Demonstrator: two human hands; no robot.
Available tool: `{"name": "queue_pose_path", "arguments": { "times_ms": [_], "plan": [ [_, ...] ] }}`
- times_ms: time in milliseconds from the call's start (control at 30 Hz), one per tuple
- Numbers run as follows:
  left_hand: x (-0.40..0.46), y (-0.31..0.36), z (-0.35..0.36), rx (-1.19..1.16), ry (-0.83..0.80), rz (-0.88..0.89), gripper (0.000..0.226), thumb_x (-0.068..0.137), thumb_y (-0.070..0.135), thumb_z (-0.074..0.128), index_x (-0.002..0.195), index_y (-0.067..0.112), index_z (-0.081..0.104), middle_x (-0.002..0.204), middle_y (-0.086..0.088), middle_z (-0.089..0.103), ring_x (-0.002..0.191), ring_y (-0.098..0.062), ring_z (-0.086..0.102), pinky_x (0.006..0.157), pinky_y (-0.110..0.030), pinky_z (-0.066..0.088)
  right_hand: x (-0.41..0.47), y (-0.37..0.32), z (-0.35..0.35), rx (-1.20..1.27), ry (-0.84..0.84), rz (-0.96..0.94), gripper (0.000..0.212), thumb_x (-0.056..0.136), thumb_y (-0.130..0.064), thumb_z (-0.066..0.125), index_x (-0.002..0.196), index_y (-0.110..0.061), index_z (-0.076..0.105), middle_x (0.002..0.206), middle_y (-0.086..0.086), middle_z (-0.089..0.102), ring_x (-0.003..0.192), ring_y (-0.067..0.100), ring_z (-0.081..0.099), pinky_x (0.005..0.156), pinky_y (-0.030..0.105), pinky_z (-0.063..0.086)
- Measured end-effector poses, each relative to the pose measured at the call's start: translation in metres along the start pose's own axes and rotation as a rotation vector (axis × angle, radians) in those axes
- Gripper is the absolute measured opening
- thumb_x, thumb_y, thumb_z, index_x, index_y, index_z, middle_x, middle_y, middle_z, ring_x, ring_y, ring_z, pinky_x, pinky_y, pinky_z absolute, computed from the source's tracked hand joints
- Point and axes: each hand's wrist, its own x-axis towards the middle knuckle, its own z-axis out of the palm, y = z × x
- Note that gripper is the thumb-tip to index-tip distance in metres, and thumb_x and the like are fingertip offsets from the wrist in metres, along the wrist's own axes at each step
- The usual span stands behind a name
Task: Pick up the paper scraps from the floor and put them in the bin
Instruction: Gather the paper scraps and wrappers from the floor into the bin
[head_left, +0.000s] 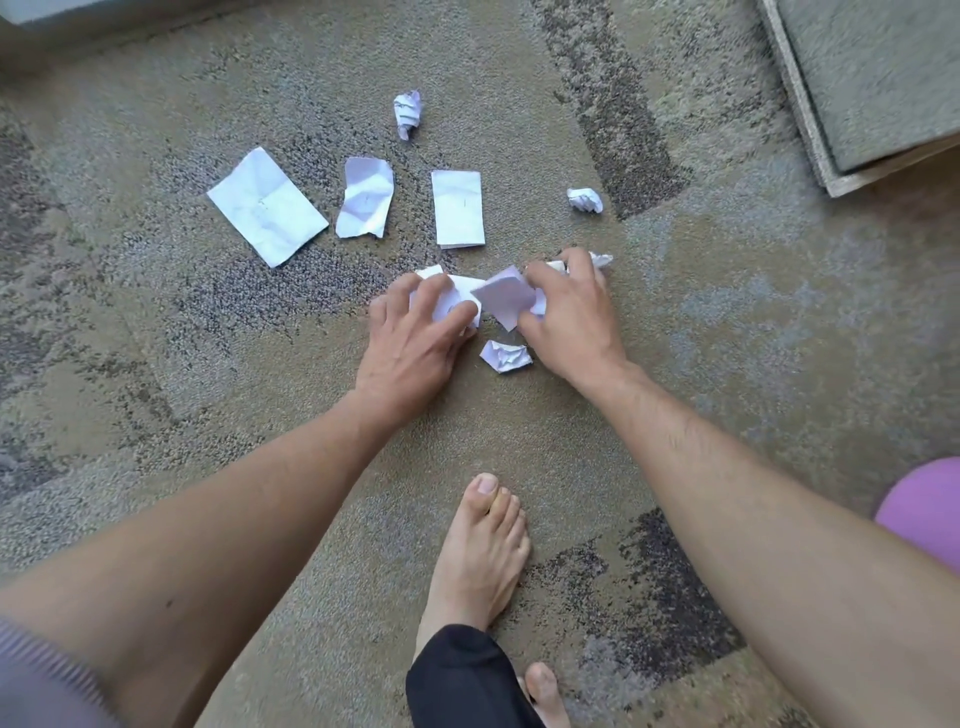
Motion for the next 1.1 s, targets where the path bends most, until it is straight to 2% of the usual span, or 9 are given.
{"name": "queue_pose_path", "arguments": {
  "times_ms": [67,167,300,400,500,567,700,900,1100],
  "plan": [
    [0.002,0.001,0.002,-0.045,0.045,0.036,0.015,0.091,0.015,0.059,0.105,0.02,0.054,0.125,-0.016,0.049,0.112,-0.031,0.035,0.085,-0.048,0.04,-0.005,0.003,0.001,0.034,-0.011,-0.031,0.017,0.08,-0.014,0.063,0.097,-0.012,0.063,0.104,0.012,0.046,0.093,0.032,0.051,0.071,0.03,0.036],
    [0.003,0.006,0.0,-0.083,0.055,0.061,0.015,0.085,-0.006,0.058,0.094,0.006,0.059,0.106,-0.019,0.056,0.09,-0.033,0.045,0.073,-0.044,0.044,-0.014,0.008,0.002,0.16,-0.022,-0.009,0.007,0.076,-0.011,0.067,0.082,-0.008,0.064,0.091,0.005,0.048,0.084,0.027,0.053,0.067,0.027,0.032],
    [0.002,0.016,-0.015,-0.186,-0.016,-0.13,0.01,0.088,-0.002,0.05,0.087,0.004,0.058,0.089,-0.014,0.054,0.081,-0.025,0.044,0.067,-0.033,0.03,-0.037,0.007,-0.005,0.411,-0.016,0.163,0.01,0.076,-0.014,0.072,0.086,-0.017,0.073,0.089,-0.003,0.062,0.083,0.014,0.056,0.062,0.018,0.034],
    [-0.001,0.029,-0.033,-0.374,-0.013,-0.348,0.011,0.087,0.0,0.06,0.083,0.008,0.064,0.088,-0.007,0.063,0.084,-0.025,0.057,0.071,-0.032,0.042,-0.059,0.006,-0.011,0.655,-0.033,0.366,0.016,0.074,-0.017,0.076,0.088,-0.021,0.071,0.08,-0.006,0.071,0.073,0.013,0.064,0.058,0.021,0.045],
    [-0.009,0.049,-0.053,-0.573,-0.063,-0.502,0.014,0.086,0.006,0.069,0.081,0.019,0.067,0.085,0.007,0.067,0.082,-0.008,0.06,0.074,-0.019,0.044,-0.08,0.005,-0.024,0.901,-0.032,0.522,0.023,0.074,-0.014,0.078,0.095,-0.019,0.069,0.085,0.0,0.073,0.076,0.016,0.069,0.062,0.031,0.055],
    [-0.018,0.066,-0.062,-0.699,-0.057,-0.557,0.016,0.083,0.01,0.074,0.079,0.024,0.067,0.083,0.01,0.068,0.079,-0.005,0.06,0.073,-0.021,0.045,-0.096,0.001,-0.036,1.074,-0.016,0.556,0.023,0.077,-0.007,0.076,0.098,-0.016,0.069,0.088,0.004,0.073,0.078,0.019,0.069,0.064,0.033,0.059],
    [-0.033,0.105,-0.088,-1.049,-0.038,-0.639,0.017,0.08,0.01,0.077,0.078,0.023,0.068,0.081,0.006,0.068,0.076,-0.012,0.059,0.069,-0.029,0.047,-0.131,-0.003,-0.068,1.354,0.106,0.596,0.017,0.08,0.002,0.071,0.087,-0.013,0.07,0.081,0.004,0.072,0.072,0.019,0.066,0.065,0.038,0.061],
    [-0.046,0.183,-0.138,-1.275,-0.075,-0.532,0.015,0.079,0.01,0.079,0.082,0.021,0.068,0.084,-0.004,0.067,0.078,-0.022,0.058,0.064,-0.03,0.047,-0.186,-0.001,-0.13,1.569,0.31,0.594,0.015,0.081,0.006,0.07,0.081,-0.009,0.072,0.069,0.004,0.069,0.06,0.017,0.063,0.058,0.031,0.057],
    [-0.051,0.285,-0.173,-1.349,-0.168,-0.33,0.015,0.08,0.001,0.075,0.083,0.013,0.066,0.082,-0.008,0.066,0.073,-0.017,0.059,0.065,-0.024,0.049,-0.253,0.024,-0.198,1.685,0.506,0.553,0.024,0.082,0.006,0.066,0.073,-0.014,0.075,0.072,0.008,0.07,0.062,0.02,0.063,0.066,0.04,0.054]
  ]
}}
